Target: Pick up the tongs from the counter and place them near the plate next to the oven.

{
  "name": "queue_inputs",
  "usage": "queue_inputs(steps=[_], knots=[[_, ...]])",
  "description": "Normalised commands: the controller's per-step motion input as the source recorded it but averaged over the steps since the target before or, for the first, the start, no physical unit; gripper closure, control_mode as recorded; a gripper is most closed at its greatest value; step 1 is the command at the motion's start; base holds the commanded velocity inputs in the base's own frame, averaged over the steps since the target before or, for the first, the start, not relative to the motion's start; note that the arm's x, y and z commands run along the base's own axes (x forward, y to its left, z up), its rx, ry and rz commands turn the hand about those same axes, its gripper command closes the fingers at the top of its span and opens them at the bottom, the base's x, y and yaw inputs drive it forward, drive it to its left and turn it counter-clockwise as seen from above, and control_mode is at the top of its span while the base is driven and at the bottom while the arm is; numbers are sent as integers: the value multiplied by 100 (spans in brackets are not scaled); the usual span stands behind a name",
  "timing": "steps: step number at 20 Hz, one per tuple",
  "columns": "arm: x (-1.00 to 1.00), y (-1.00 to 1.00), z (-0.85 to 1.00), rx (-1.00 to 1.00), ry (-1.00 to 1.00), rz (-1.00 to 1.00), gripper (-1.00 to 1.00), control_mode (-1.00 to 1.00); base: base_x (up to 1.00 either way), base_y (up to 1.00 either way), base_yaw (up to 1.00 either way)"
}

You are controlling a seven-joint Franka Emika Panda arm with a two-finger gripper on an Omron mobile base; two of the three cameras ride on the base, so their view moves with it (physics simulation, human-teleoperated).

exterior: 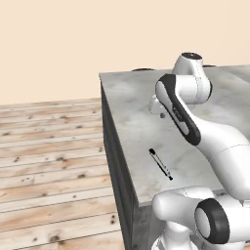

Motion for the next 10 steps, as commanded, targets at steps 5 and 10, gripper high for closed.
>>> queue_inputs(steps=[5,10], knots=[[0,-6,-9,0,0,0,-100,-100,0,0,0],[0,-25,-55,0,1,0,-100,-100,0,0,0]])
